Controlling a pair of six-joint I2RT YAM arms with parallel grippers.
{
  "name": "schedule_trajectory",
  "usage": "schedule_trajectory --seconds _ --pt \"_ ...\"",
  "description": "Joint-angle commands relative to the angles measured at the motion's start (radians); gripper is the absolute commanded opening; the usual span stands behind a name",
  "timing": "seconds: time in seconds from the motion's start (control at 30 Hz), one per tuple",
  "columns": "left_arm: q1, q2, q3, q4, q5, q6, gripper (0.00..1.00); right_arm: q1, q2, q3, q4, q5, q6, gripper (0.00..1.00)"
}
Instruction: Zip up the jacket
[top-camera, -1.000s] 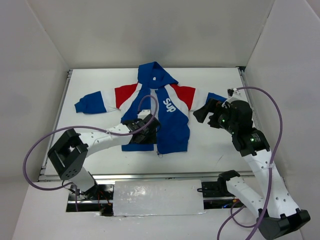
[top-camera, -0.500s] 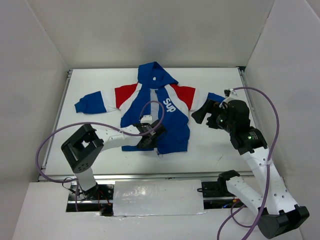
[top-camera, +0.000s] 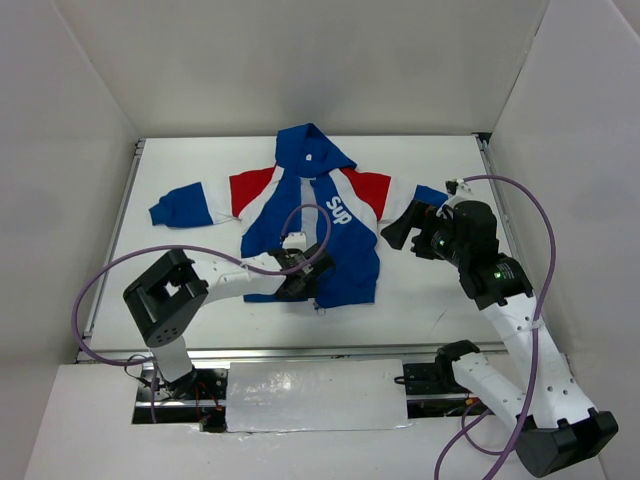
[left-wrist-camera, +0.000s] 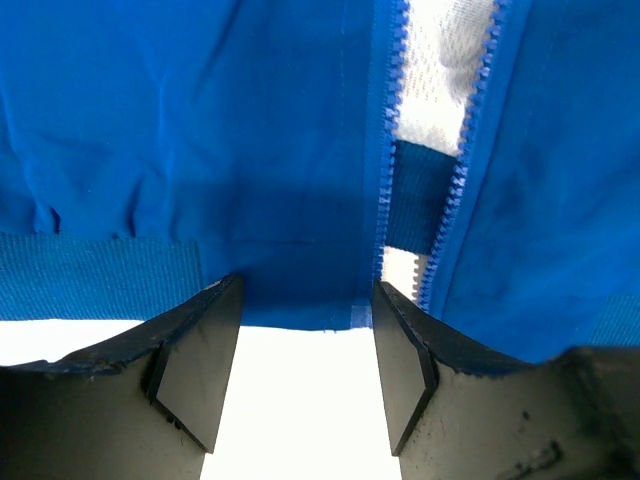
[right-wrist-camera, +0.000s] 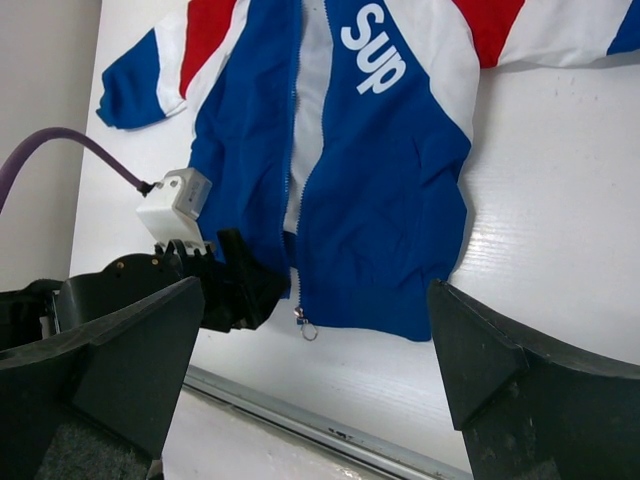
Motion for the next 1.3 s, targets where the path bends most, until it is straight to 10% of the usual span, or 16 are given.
schedule_trajectory --seconds 0.0,0.3,0.7,0.87,1.27 --pt "-0.012 0.002 -0.022 0.0 -0.005 -0.024 0.66 0.008 -0.007 -0.01 0.039 -0.013 -0.021 1.0" --pt "-0.012 0.024 -0.088 0.05 0.015 -0.037 0.54 0.009 -0.007 -0.018 0.043 -0.023 -0.02 1.0" --pt "-0.012 -0.039 -0.14 0.253 0.148 0.074 0.1 0.012 0.011 -0.011 0.045 -0.035 -0.023 1.0" --pt "-0.012 -0.082 -0.148 0.279 0.177 0.09 0.45 0.013 0.014 -0.01 0.043 -0.046 -0.029 1.0" --pt "-0.012 -0.044 -0.148 0.253 0.171 0.069 0.46 0.013 0.016 -0.013 0.047 -0.044 -0.03 1.0"
